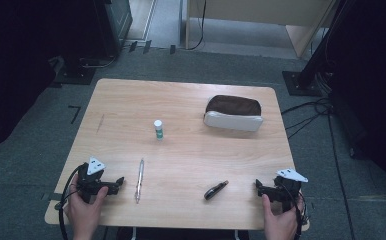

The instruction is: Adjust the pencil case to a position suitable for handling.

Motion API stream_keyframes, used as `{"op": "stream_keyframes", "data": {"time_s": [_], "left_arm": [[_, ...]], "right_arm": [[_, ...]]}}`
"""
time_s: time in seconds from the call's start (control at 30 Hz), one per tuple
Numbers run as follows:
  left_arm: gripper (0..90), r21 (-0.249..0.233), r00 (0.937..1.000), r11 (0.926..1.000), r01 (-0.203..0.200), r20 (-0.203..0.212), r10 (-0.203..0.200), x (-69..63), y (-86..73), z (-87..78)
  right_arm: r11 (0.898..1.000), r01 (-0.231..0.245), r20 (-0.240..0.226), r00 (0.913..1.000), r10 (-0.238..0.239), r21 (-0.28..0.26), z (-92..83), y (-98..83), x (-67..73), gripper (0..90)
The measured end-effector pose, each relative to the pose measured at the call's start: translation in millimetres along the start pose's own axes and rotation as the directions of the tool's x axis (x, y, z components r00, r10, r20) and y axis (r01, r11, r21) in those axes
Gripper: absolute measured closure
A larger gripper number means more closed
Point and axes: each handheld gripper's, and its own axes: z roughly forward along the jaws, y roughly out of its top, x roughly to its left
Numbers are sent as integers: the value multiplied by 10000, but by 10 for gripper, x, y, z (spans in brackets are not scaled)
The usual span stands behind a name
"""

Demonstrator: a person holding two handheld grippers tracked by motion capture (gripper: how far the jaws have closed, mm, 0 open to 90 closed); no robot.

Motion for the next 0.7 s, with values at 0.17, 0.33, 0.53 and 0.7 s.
{"op": "stream_keyframes", "data": {"time_s": [0.17, 0.33, 0.53, 0.7], "left_arm": [[0, 11, 10000, 10000, 29, -33, -29, -1, 2, 0], [0, -13, 9998, 9999, 142, -129, -142, -13, 6, 6], [0, -15, 9998, 9999, 142, -130, -142, -13, 6, 6], [0, 2, 9999, 9999, 109, -114, -109, -11, 14, 11]], "right_arm": [[9995, 305, -369, 9989, -305, -13, -4, -1, -35, 0], [9996, -166, 73, 9998, 168, -227, -24, -7, -75, 91], [9964, -210, -383, 9991, 179, -822, -109, 32, -94, 145], [9922, 331, -673, 9969, -413, -1200, -178, 198, -62, 153]]}}
